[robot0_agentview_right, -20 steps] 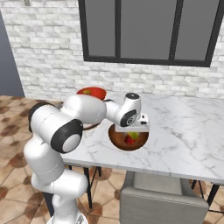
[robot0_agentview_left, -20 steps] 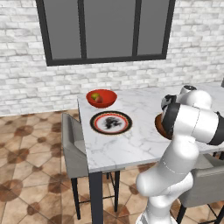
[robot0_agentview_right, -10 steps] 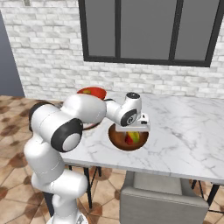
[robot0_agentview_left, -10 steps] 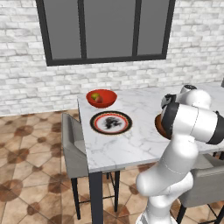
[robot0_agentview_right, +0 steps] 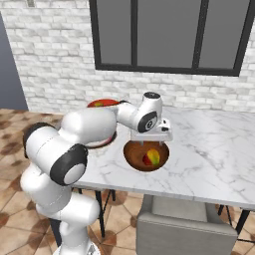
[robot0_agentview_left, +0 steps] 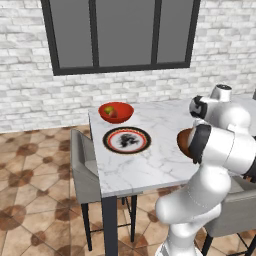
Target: Take the fruits from the plate on the dining counter and place two fruits in each bowl.
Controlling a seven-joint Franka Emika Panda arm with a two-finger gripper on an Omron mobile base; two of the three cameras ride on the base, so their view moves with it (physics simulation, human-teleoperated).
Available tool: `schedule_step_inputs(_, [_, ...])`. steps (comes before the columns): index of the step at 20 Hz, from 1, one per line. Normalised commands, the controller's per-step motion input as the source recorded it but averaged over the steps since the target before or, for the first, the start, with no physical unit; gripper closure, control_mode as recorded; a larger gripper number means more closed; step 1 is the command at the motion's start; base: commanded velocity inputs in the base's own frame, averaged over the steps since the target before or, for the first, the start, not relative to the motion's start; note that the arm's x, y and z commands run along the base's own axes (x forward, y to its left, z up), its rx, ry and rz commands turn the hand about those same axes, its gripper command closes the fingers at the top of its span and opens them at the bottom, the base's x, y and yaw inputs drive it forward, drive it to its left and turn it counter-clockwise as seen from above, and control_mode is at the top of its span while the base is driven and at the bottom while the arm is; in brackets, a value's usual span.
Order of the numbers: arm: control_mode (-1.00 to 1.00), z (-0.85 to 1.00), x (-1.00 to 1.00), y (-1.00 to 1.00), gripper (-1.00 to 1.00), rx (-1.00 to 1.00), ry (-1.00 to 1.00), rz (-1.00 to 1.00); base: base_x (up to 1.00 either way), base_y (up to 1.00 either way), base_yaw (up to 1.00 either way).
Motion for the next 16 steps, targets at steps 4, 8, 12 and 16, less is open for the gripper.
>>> schedule_step_inputs(4, [-1.00,0.76,-0.71,0.49,-1.00,-0.02,0.00,-0.06,0.00,0.00,0.00])
schedule_step_inputs(8, [-1.00,0.66,-0.83,0.94,-1.00,-0.07,0.00,-0.11,0.00,0.00,0.00])
schedule_step_inputs(12, [-1.00,0.66,-0.96,0.85,-1.00,-0.01,0.00,-0.16,0.00,0.00,0.00])
schedule_step_inputs(16, [-1.00,0.66,-1.00,0.38,-1.00,0.00,-0.01,-0.19,0.00,0.00,0.00])
